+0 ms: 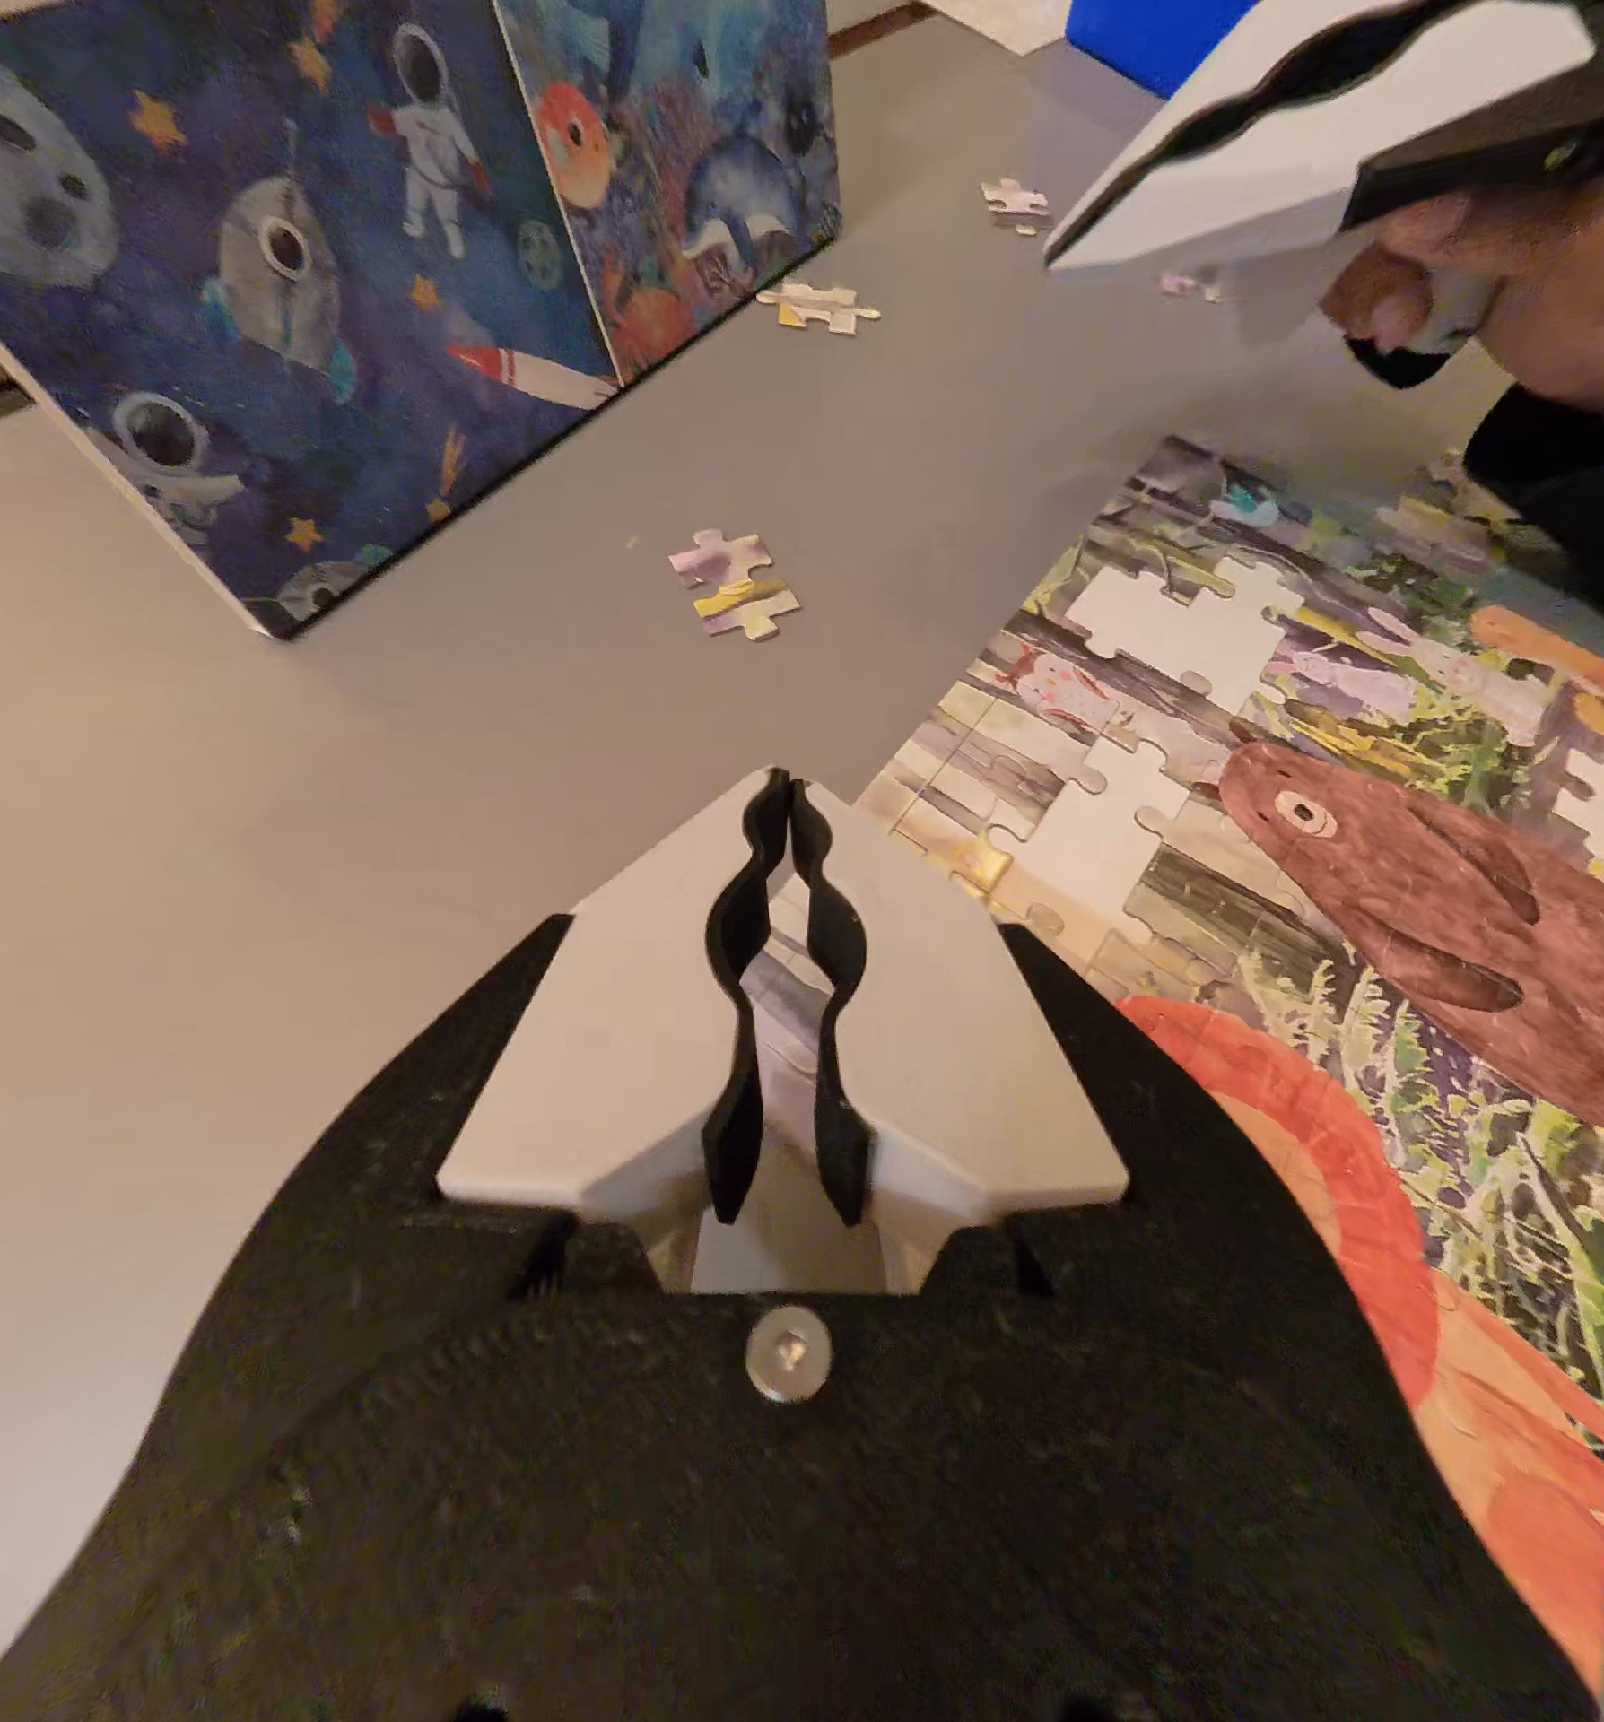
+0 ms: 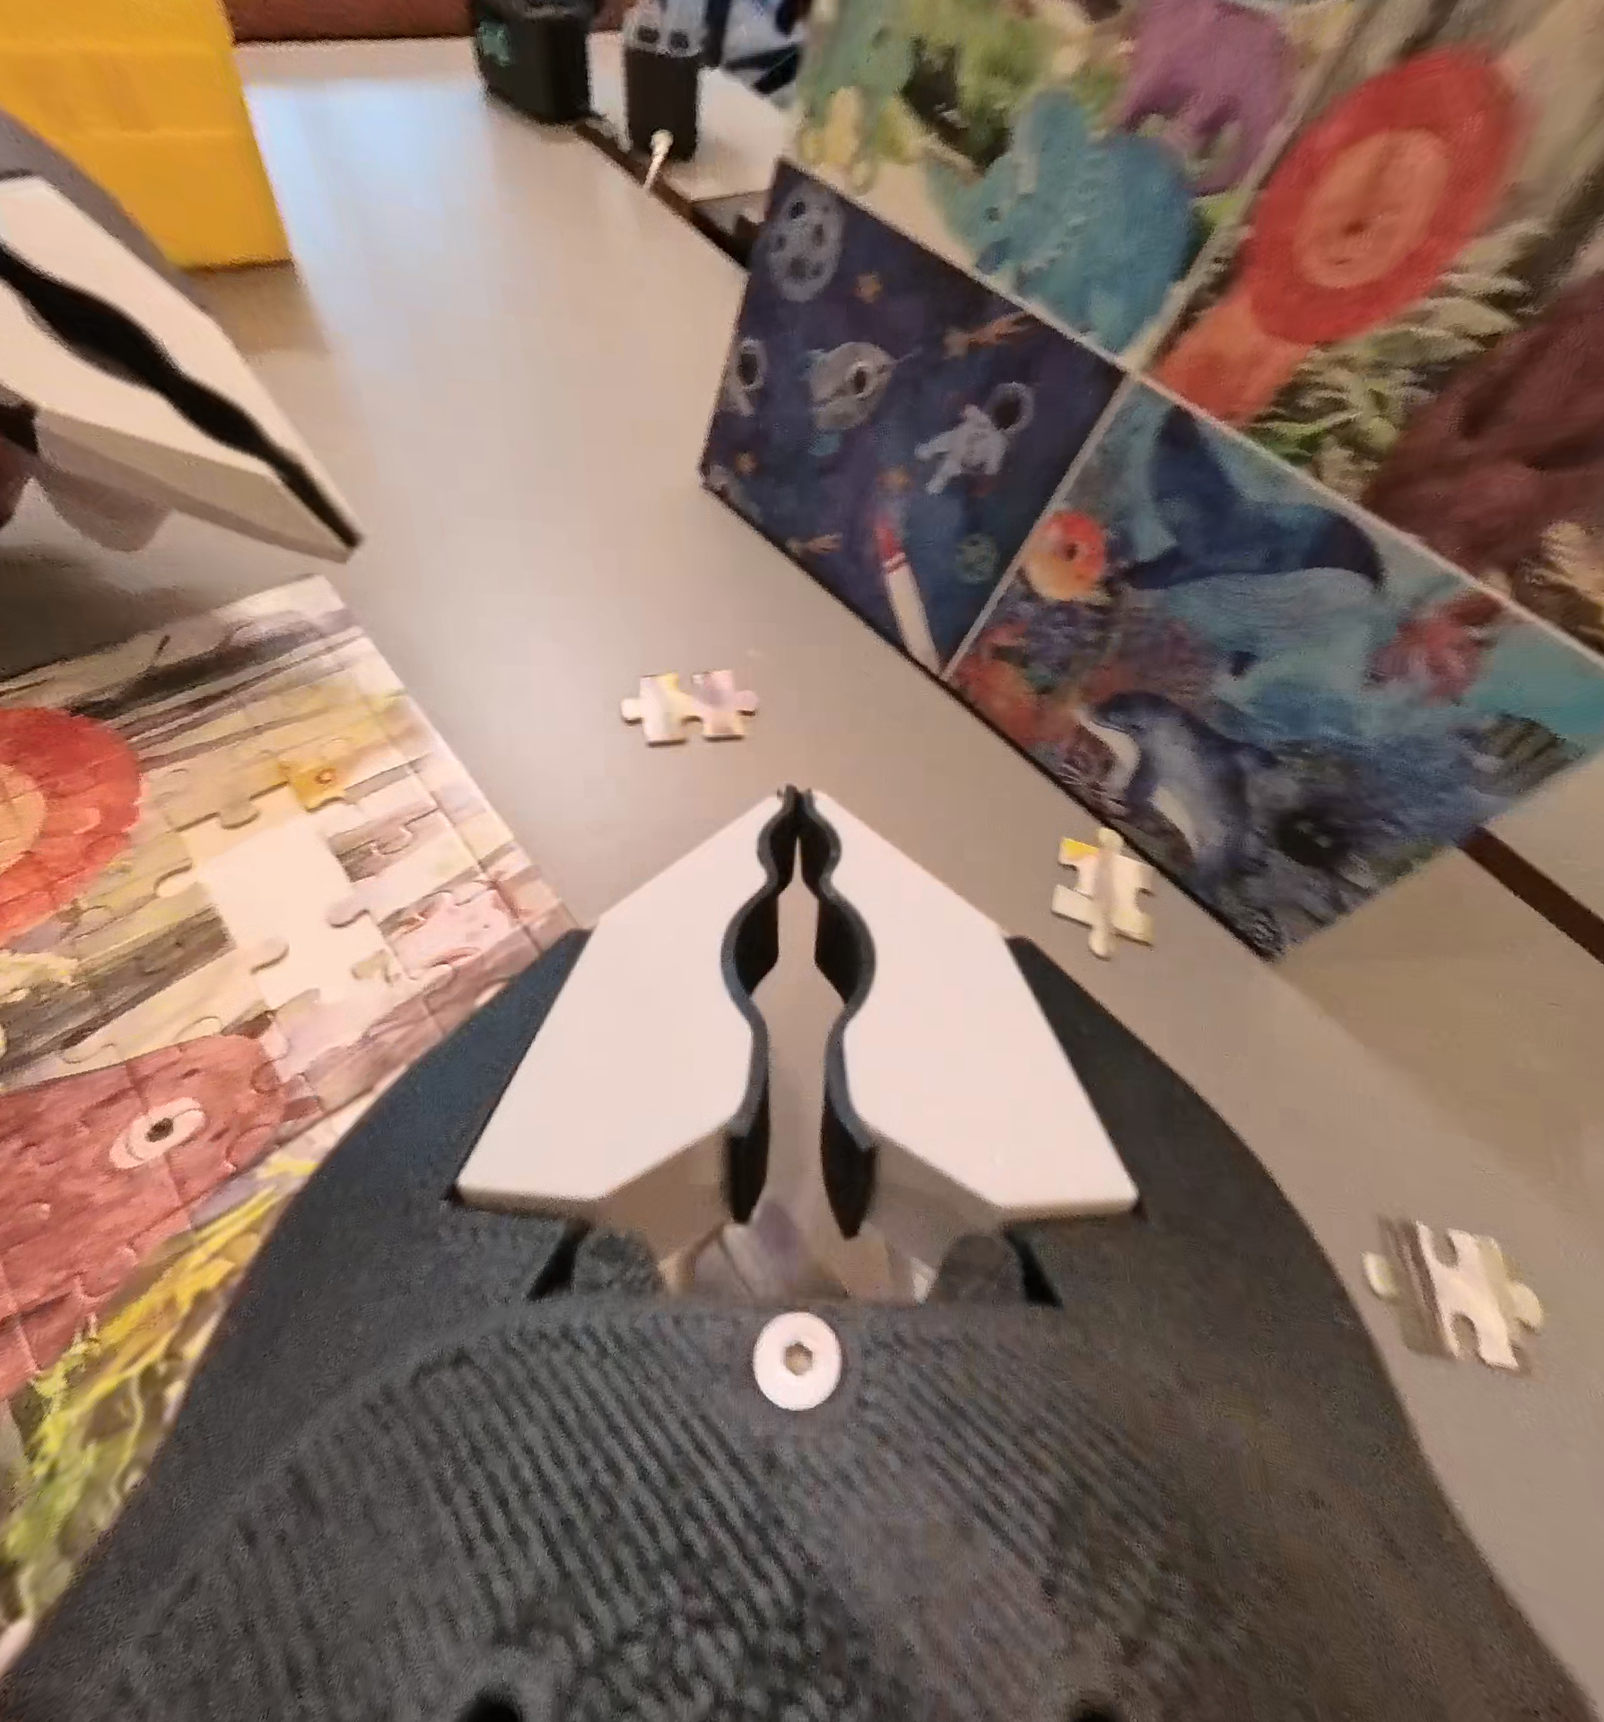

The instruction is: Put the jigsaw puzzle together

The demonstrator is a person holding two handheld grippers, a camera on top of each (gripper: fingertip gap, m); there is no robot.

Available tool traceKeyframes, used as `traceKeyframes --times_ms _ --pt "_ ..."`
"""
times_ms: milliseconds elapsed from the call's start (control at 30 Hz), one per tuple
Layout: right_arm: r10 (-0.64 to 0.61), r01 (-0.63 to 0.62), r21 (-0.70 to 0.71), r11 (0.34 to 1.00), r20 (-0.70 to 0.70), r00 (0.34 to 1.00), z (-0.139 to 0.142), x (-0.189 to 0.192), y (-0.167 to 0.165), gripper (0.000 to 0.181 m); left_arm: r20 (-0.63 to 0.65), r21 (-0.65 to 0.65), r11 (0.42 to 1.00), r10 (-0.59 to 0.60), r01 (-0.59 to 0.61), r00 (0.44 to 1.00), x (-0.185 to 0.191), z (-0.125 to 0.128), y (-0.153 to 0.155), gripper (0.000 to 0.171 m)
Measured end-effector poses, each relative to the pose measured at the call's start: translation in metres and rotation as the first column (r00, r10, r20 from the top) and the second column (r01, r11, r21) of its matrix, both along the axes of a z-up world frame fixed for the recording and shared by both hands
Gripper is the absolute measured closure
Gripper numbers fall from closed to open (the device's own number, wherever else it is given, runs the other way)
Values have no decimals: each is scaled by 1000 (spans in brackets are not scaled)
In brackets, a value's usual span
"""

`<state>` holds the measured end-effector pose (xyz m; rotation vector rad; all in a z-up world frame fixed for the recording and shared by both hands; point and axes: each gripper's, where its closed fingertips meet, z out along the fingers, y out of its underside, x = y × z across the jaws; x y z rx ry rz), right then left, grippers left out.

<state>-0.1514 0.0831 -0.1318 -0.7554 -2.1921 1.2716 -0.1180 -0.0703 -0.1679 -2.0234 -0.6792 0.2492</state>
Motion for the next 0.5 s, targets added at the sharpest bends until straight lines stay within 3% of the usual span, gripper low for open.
traceKeyframes --times_ms 300,500 --pt "-150 140 -170 975 -43 988 27 -14 67 181 -33 28 999 31 -30 999 -9 1 -8 171" --pt "-147 142 -210 967 -10 989 24 -14 69 180 -29 52 998 21 -19 999 -8 3 -7 171"
